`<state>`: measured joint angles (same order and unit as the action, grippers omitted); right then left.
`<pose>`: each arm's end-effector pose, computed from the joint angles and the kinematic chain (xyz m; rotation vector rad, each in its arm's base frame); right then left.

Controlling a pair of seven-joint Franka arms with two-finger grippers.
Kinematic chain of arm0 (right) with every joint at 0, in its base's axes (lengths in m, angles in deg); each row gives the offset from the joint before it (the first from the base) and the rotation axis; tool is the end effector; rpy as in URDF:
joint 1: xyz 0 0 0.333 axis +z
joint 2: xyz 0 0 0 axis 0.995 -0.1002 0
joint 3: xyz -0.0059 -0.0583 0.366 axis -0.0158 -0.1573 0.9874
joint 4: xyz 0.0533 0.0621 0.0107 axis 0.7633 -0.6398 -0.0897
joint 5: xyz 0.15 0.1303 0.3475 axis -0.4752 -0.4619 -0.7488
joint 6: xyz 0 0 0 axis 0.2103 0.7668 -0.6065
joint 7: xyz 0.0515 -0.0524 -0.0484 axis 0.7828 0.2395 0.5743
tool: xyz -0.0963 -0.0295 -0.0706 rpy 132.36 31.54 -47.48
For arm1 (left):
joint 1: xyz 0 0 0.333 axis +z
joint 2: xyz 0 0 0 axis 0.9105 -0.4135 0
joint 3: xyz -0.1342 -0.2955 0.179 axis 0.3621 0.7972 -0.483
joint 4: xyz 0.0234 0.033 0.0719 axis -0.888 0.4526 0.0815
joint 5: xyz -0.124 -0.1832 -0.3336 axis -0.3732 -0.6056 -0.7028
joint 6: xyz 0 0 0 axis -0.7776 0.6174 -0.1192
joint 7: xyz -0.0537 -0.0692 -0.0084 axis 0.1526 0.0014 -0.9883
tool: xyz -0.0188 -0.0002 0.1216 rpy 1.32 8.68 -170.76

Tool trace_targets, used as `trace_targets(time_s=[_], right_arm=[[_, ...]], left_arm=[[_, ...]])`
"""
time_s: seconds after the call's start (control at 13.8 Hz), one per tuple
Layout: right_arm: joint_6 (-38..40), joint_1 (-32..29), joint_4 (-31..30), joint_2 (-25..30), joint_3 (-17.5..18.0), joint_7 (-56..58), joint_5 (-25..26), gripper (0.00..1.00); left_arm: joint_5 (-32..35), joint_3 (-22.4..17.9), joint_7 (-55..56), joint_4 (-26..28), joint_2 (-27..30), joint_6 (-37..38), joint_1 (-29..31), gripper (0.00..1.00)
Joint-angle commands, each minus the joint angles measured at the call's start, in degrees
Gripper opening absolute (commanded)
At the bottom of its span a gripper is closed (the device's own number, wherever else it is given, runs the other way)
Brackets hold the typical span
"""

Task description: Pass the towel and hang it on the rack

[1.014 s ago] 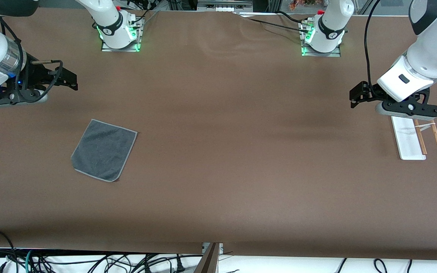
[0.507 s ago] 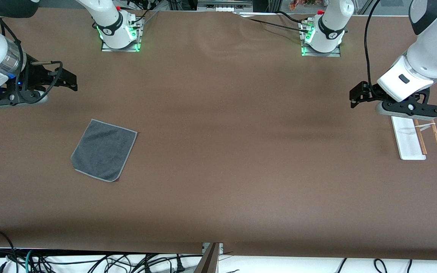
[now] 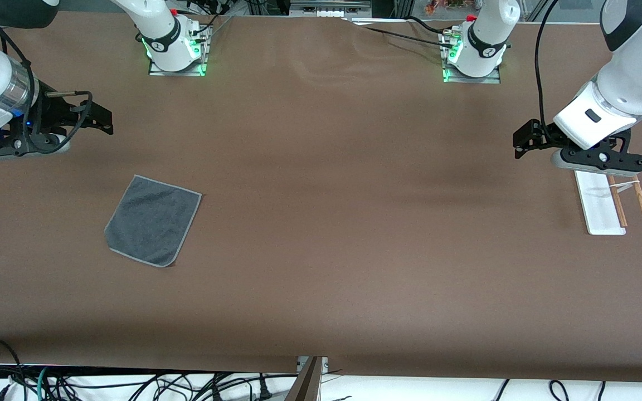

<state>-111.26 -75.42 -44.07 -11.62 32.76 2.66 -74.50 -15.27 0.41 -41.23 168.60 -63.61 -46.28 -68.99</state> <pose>0.5615 0.0708 0.6109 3.1261 0.1966 -0.2249 0.5773 -0.0900 0.6083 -3.1215 0.2119 0.0124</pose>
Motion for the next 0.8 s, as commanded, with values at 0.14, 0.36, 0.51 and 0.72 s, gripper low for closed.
trace_targets(time_s=[0.14, 0.36, 0.51, 0.72], right_arm=[[-9.6, -1.3, -2.8, -6.1, 1.0, 0.9, 2.3, 1.0], [-21.1, -1.9, -5.0, -15.0, 0.9, 0.8, 2.2, 1.0], [-28.0, -2.0, -5.2, -20.9, 0.9, 0.7, 1.8, 1.0], [-37.5, -2.1, -4.6, -28.1, 0.9, -0.1, 1.3, 0.98]], left_arm=[[1.2, 0.1, -0.4, -0.5, 0.5, 0.7, -0.2, 1.0], [1.2, 0.2, -0.4, -0.5, 0.5, 0.7, -0.2, 1.0], [1.2, 0.1, -0.4, -0.5, 0.5, 0.7, -0.2, 1.0], [1.2, 0.2, -0.4, -0.5, 0.5, 0.7, -0.2, 1.0]])
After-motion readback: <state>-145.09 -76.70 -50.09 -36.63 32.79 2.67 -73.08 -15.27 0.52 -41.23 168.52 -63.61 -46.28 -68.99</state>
